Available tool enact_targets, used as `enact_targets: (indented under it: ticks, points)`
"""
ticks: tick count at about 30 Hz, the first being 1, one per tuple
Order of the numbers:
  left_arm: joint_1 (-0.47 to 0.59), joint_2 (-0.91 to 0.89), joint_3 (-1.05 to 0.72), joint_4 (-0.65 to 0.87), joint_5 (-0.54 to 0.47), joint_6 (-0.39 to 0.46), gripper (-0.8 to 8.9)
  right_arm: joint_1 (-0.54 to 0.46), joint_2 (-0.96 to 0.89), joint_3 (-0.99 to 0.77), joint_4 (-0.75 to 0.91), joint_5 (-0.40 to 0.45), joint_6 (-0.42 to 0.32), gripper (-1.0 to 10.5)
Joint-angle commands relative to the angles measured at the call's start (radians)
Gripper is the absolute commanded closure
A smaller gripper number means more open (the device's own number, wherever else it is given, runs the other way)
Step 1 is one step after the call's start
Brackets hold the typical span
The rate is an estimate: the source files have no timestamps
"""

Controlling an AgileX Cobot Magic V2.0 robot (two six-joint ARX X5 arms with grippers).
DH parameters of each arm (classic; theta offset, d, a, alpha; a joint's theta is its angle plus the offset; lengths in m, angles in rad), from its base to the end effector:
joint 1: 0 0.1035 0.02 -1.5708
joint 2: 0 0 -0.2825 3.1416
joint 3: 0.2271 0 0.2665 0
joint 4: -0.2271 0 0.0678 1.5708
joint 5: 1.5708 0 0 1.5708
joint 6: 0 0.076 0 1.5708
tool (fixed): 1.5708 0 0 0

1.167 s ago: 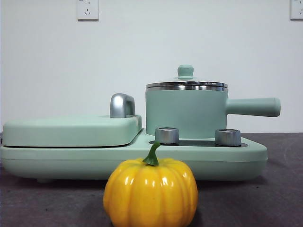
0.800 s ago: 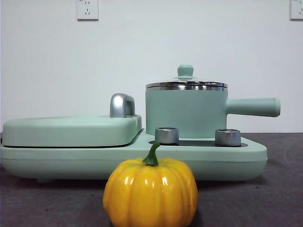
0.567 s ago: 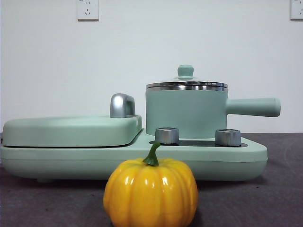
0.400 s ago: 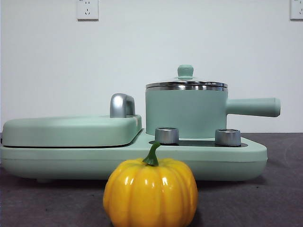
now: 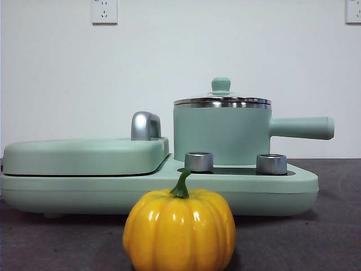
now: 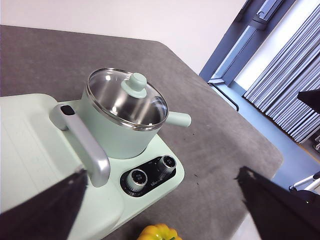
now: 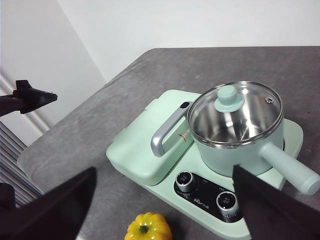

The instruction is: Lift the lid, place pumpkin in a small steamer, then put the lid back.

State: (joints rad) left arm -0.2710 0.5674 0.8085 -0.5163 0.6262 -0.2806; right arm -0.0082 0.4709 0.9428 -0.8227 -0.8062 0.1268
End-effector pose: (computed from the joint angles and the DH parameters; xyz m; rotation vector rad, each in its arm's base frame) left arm 0.1269 -0.0815 0.3404 -0.3101 0.4037 -0.8471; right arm 0.0858 0.0541 0.3618 0.2616 0.3809 0.7687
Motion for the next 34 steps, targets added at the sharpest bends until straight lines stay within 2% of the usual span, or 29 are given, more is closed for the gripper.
enact_targets:
  ticks: [1,11,23,34]
  points:
    - [-0.003,0.004,0.017,0.014,-0.001,-0.002,2.90,0.001,0.004,0.017,0.006,0.002,-0.011,4.8]
    - [-0.021,0.138,0.048,0.016,-0.002,-0.018,2.91,0.001,0.004,0.017,0.007,0.002,-0.012,4.8]
    - [-0.109,0.529,0.296,0.014,-0.035,0.077,3.26,0.001,0.004,0.017,0.006,0.002,-0.011,4.9]
    - [-0.293,0.887,0.619,-0.011,-0.275,0.226,3.26,0.001,0.004,0.017,0.006,0.002,-0.010,4.9]
